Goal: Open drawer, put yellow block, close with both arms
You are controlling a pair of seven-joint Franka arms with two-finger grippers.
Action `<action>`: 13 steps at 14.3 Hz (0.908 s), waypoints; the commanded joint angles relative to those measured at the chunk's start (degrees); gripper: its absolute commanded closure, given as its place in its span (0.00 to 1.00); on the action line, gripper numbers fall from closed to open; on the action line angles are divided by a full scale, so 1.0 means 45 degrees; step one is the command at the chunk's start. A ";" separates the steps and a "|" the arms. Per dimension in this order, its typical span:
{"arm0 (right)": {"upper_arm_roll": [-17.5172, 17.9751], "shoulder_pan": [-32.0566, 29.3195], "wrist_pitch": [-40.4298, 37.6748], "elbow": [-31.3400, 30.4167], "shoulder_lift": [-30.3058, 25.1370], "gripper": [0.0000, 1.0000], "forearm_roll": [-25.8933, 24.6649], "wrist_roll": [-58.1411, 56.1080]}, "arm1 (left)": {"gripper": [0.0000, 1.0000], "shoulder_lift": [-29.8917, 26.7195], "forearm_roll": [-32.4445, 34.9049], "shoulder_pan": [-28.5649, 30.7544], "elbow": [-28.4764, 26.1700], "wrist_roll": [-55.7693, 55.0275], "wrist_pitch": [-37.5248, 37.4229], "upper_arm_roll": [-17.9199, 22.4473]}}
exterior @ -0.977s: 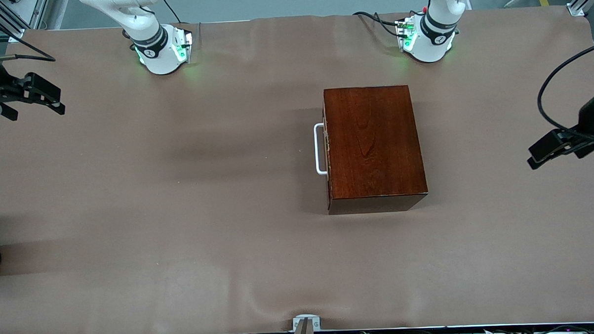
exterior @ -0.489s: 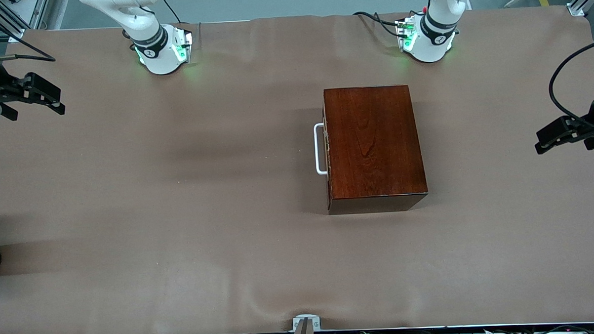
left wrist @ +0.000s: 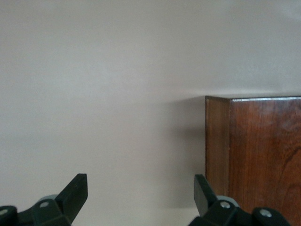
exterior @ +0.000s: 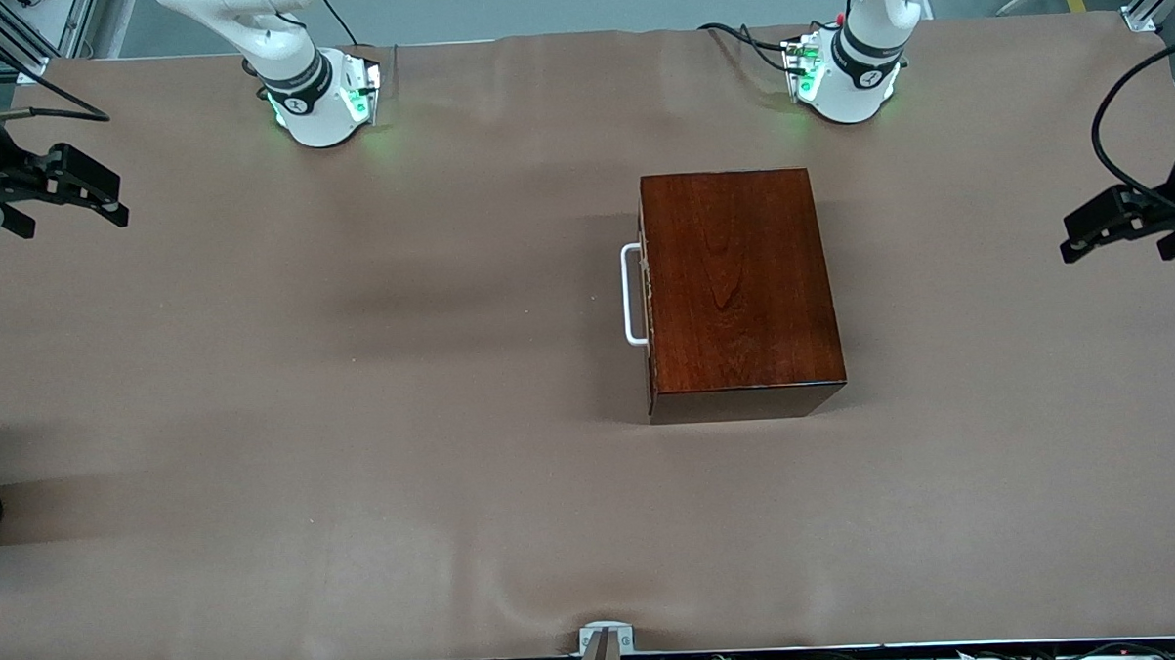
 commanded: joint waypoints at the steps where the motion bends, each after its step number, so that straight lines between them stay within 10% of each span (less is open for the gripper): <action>1: 0.0053 -0.0125 -0.0108 0.0249 0.0115 0.00 0.0029 -0.0096 | 0.00 -0.1316 -0.0001 0.0104 -0.1495 0.0286 0.0066 -0.0172; 13: 0.0053 -0.0125 -0.0069 0.0249 0.0134 0.00 0.0029 -0.0077 | 0.00 -0.3407 0.0019 0.1097 -0.3428 0.0482 -0.0305 -0.1535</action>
